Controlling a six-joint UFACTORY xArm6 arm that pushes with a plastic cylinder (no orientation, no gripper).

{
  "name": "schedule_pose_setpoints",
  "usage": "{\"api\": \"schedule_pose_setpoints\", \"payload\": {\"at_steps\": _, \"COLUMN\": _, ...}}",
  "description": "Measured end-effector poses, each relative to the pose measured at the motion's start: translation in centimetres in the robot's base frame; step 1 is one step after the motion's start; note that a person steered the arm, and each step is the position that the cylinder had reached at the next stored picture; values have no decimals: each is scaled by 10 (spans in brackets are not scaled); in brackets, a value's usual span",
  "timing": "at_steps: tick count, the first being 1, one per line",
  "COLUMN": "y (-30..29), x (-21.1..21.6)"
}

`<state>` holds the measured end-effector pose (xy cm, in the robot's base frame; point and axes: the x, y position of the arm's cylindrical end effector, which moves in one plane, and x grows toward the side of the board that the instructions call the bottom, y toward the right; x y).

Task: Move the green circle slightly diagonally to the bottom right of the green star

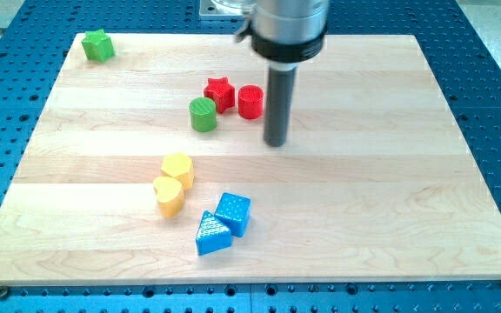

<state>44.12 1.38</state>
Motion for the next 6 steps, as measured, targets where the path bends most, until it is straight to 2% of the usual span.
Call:
{"api": "schedule_pose_setpoints", "payload": {"at_steps": 1, "y": -66, "x": 10}}
{"api": "schedule_pose_setpoints", "payload": {"at_steps": 3, "y": -76, "x": -11}}
{"api": "schedule_pose_setpoints", "payload": {"at_steps": 4, "y": -46, "x": -20}}
{"api": "schedule_pose_setpoints", "payload": {"at_steps": 5, "y": -109, "x": -55}}
{"api": "schedule_pose_setpoints", "payload": {"at_steps": 6, "y": -184, "x": -73}}
